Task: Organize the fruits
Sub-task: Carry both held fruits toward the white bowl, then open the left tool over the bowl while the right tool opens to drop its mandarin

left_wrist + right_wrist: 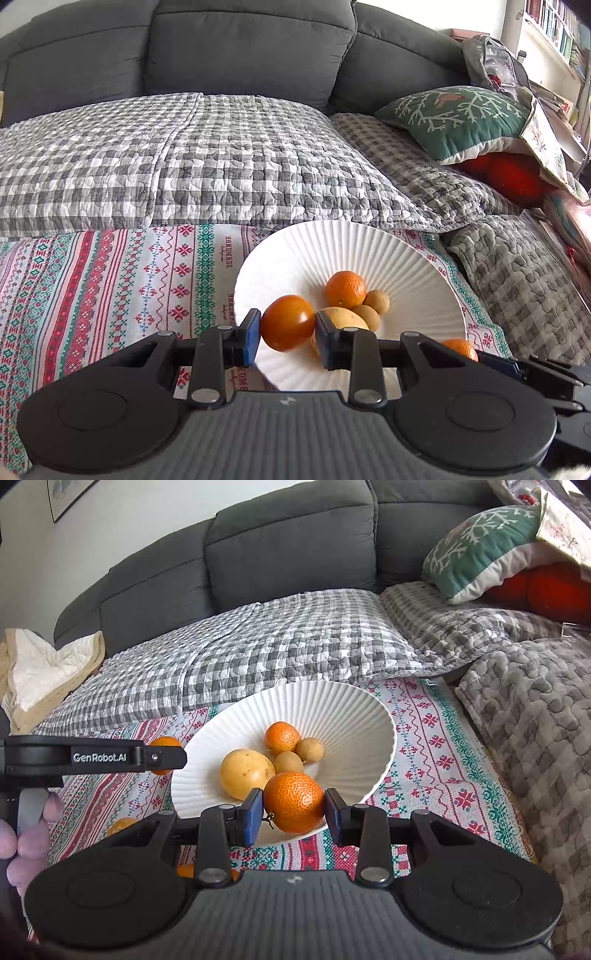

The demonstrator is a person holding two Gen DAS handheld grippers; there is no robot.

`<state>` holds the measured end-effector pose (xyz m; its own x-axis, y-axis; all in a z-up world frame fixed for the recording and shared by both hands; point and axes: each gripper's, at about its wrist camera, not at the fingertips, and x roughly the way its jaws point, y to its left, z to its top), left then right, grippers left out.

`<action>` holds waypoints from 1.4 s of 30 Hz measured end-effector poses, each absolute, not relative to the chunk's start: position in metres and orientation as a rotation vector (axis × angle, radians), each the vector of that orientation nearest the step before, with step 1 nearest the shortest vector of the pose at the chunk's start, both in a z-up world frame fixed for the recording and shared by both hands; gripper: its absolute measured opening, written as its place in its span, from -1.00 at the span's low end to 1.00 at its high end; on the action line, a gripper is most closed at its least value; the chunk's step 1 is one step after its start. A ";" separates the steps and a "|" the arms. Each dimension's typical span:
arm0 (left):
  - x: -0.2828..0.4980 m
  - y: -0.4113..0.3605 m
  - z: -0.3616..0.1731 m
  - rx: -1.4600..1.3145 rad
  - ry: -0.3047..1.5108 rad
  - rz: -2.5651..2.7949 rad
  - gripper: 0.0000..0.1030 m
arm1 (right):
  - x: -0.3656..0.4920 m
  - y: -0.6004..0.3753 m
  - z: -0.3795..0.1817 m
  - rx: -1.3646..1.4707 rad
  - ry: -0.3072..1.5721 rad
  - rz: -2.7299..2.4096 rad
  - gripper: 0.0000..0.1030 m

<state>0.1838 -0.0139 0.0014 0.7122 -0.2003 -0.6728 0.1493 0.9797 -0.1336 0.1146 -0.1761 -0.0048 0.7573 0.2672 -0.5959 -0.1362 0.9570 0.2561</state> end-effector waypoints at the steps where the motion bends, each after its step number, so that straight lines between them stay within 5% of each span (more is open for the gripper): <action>1: 0.188 -0.016 0.001 -0.072 0.756 -0.197 -0.65 | 0.116 -0.177 -0.006 0.205 0.678 0.222 -0.37; 23: 0.235 -0.025 -0.022 -0.158 0.830 -0.211 -0.61 | 0.127 -0.174 -0.016 0.207 0.674 0.222 -0.28; 28: 0.224 -0.026 -0.017 -0.125 0.779 -0.181 -0.23 | 0.124 -0.177 -0.011 0.215 0.659 0.216 0.10; 34: 0.202 -0.028 -0.005 -0.065 0.732 -0.162 0.23 | 0.116 -0.182 -0.004 0.217 0.658 0.196 0.33; 42: 0.170 -0.027 0.004 -0.063 0.740 -0.162 0.54 | 0.099 -0.189 0.005 0.225 0.679 0.183 0.53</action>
<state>0.1697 -0.0265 0.0043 0.7269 -0.1693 -0.6655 0.1249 0.9856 -0.1144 0.0988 -0.1886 0.0048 0.7639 0.2398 -0.5992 -0.0937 0.9598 0.2647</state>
